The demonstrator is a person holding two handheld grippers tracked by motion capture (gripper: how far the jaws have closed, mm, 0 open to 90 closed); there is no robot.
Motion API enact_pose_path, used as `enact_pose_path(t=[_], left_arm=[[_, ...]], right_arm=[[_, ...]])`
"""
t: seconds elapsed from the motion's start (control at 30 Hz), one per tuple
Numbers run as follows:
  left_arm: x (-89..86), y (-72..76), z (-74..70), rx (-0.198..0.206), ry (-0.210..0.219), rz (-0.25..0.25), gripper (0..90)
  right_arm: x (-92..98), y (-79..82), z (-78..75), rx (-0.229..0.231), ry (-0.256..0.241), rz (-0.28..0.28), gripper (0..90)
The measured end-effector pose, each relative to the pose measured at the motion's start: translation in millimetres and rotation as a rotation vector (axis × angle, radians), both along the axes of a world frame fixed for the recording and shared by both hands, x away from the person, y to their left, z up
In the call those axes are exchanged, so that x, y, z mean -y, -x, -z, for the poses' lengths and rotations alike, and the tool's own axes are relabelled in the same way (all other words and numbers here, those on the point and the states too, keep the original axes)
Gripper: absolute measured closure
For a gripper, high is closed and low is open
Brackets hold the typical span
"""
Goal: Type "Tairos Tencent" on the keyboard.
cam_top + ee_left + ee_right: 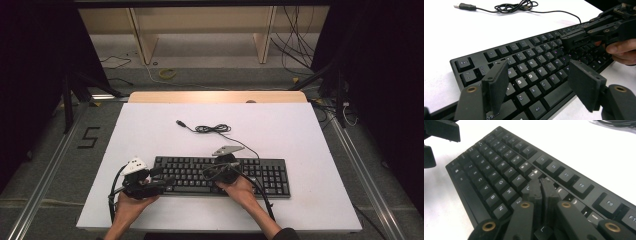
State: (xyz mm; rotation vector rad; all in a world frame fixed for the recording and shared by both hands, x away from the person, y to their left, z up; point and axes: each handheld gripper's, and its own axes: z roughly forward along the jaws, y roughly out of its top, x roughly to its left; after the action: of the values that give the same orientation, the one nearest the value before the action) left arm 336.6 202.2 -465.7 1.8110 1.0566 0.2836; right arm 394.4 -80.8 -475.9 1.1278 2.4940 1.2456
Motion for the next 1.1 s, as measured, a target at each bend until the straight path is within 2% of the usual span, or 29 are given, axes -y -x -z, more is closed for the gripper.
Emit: enact_pose_path(t=[0.73, 1.1], left_arm=[[0.4, -0.1, -0.2, 0.002, -0.004, 0.003, 32.4], [0.0, -2.5, -0.5, -0.006, 0.017, 0.002, 32.6]], right_arm=[[5.7, 4.3, -9.5, 0.017, -0.044, -0.010, 84.9], [9.2, 10.7, -16.9, 0.011, -0.090, -0.035, 59.3]])
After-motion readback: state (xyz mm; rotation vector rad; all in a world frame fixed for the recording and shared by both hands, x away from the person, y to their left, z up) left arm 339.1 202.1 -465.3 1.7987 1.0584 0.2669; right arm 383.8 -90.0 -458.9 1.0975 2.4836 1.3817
